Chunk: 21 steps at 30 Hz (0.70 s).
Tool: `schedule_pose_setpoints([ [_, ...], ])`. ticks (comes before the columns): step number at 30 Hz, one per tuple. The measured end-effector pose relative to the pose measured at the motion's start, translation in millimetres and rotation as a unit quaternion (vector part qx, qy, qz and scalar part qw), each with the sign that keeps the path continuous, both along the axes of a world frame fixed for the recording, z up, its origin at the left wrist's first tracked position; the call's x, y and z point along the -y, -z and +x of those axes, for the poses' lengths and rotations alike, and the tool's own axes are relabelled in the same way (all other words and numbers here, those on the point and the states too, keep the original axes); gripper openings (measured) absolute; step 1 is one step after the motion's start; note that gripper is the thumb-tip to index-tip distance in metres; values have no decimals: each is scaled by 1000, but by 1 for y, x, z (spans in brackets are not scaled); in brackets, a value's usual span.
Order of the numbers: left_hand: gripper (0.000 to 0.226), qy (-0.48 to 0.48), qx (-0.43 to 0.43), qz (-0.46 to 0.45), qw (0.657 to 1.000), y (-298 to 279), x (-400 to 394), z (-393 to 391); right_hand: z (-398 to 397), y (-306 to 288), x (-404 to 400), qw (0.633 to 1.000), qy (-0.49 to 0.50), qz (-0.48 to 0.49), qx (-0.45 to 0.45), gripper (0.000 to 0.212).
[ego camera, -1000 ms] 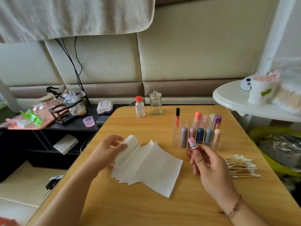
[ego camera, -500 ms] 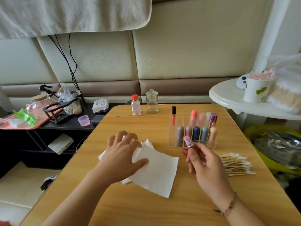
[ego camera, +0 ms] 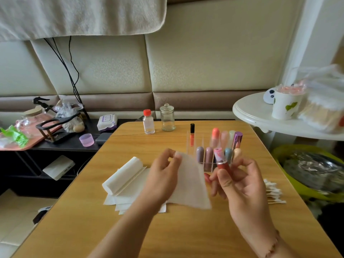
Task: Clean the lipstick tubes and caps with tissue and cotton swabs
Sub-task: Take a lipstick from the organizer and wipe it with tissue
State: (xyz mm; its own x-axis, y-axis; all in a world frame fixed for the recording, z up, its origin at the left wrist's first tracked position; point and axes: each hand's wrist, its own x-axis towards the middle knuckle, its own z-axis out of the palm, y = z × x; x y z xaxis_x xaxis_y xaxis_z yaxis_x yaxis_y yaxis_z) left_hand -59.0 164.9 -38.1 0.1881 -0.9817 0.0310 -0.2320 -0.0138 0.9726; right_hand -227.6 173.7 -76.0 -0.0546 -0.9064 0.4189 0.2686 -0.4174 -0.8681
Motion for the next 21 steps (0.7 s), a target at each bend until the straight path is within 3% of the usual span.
schedule_pose_setpoints([
  [2, 22, 18, -144, 33, 989, 10, -4, -12, 2, 2, -1, 1000, -10, 13, -8, 61],
  [3, 20, 54, -231, 48, 970, 13, -7, -15, 3, 3, 0, 1000, -12, 18, -12, 57],
  [5, 36, 159, -373, 68, 911, 11, -13, -18, 3, 4, 1, 1000, -10, 23, -13, 46],
  [8, 51, 239, -472, 76, 845, 8, -18, -15, 3, -1, 0, 999, -11, 36, 8, 34],
  [10, 51, 268, -491, 67, 827, 8, -18, -14, 4, -3, -3, 999, -31, 38, 16, 37],
  [14, 34, 264, -410, 9, 873, 15, -20, -18, 9, -4, -6, 996, -79, 36, 13, 47],
  [19, 27, 215, -383, -15, 898, 24, -22, -27, 14, -4, -10, 997, -77, 24, -10, 52],
  [21, 28, 201, -376, -19, 904, 24, -22, -28, 14, -3, -12, 997, -64, 16, -39, 38],
])
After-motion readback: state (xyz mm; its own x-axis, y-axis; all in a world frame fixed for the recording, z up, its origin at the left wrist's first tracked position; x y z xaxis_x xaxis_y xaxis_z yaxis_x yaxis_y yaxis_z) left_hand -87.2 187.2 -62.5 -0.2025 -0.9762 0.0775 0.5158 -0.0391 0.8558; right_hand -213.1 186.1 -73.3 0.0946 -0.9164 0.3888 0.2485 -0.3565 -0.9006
